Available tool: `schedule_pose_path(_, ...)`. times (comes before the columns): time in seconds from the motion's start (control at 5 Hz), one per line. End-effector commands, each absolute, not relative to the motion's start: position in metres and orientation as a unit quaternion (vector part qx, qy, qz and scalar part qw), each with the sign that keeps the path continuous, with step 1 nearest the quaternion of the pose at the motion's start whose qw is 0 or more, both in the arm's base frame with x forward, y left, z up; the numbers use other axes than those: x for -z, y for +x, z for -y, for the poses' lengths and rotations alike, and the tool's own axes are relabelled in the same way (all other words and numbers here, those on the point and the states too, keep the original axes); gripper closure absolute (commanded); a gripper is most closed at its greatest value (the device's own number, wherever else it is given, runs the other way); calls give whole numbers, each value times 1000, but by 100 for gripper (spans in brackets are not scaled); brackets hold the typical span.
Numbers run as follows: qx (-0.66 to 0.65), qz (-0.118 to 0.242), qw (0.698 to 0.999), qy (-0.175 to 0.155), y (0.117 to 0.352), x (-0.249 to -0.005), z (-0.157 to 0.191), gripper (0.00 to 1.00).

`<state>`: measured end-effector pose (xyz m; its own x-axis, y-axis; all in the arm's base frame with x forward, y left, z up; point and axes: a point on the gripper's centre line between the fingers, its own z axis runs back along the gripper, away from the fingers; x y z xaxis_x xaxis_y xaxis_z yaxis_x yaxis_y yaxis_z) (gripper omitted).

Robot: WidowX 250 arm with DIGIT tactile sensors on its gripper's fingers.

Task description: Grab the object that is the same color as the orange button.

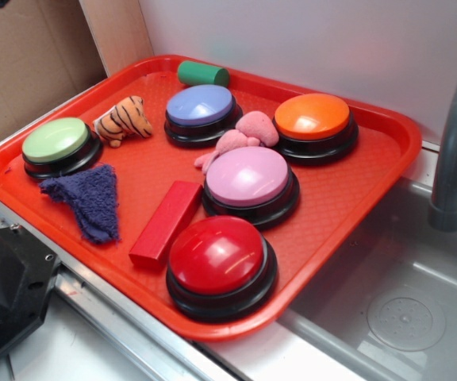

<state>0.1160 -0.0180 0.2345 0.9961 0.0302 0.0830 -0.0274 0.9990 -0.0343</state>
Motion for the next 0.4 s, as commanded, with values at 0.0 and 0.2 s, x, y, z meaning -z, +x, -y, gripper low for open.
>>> schedule_pose_path(0.0, -14, 42, 999, -17, 116, -234, 18, 0)
schedule_pose_path(0.2, 24, 64, 998, -6, 130, -221, 5, 0)
